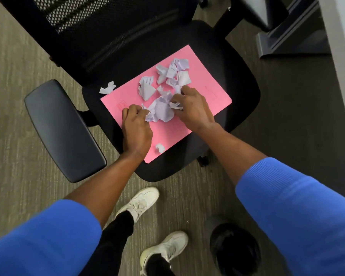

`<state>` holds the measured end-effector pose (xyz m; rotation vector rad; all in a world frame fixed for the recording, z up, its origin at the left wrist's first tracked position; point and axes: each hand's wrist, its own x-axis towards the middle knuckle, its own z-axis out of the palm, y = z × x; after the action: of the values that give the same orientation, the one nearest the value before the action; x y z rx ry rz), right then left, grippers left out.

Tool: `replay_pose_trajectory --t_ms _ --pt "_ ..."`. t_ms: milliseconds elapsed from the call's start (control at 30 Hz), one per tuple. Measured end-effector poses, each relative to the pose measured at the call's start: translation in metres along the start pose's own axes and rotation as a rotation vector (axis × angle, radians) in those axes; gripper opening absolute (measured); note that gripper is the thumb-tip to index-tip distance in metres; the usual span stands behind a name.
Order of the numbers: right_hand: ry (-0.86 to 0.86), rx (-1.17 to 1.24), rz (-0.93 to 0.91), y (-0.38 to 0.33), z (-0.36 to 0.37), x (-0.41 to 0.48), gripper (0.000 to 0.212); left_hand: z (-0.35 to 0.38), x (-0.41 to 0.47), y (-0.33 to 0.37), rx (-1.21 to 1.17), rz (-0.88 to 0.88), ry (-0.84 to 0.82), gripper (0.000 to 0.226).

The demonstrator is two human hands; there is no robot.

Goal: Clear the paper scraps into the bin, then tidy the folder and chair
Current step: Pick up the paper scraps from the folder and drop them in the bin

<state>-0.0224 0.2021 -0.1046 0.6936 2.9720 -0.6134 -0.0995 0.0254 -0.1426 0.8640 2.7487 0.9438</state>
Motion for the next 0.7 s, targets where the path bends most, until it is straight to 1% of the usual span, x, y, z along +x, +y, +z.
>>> replay_pose_trajectory --t_ms 200,333,533,600,700 --pt "0.166 0.043 0.082 -0.001 -0.02 -0.017 0.031 -0.015 0.0 0.017 0.02 -0.052 -0.005 0.039" --pt "0.229 0.105 0.15 -0.003 -0.033 -0.027 0.031 -0.026 0.004 0.031 0.024 -0.097 0.004 0.038" --pt "0.343 0.179 0.32 0.0 -0.04 -0.06 0.029 -0.04 -0.009 0.046 0.028 -0.06 0.018 0.037" --pt "0.373 0.203 0.384 0.001 -0.039 -0.082 0.031 -0.042 -0.023 0.051 0.008 -0.039 0.003 0.038" --pt "0.404 0.248 0.487 0.004 -0.035 -0.124 0.028 -0.042 -0.052 0.063 -0.04 0.013 -0.033 0.035"
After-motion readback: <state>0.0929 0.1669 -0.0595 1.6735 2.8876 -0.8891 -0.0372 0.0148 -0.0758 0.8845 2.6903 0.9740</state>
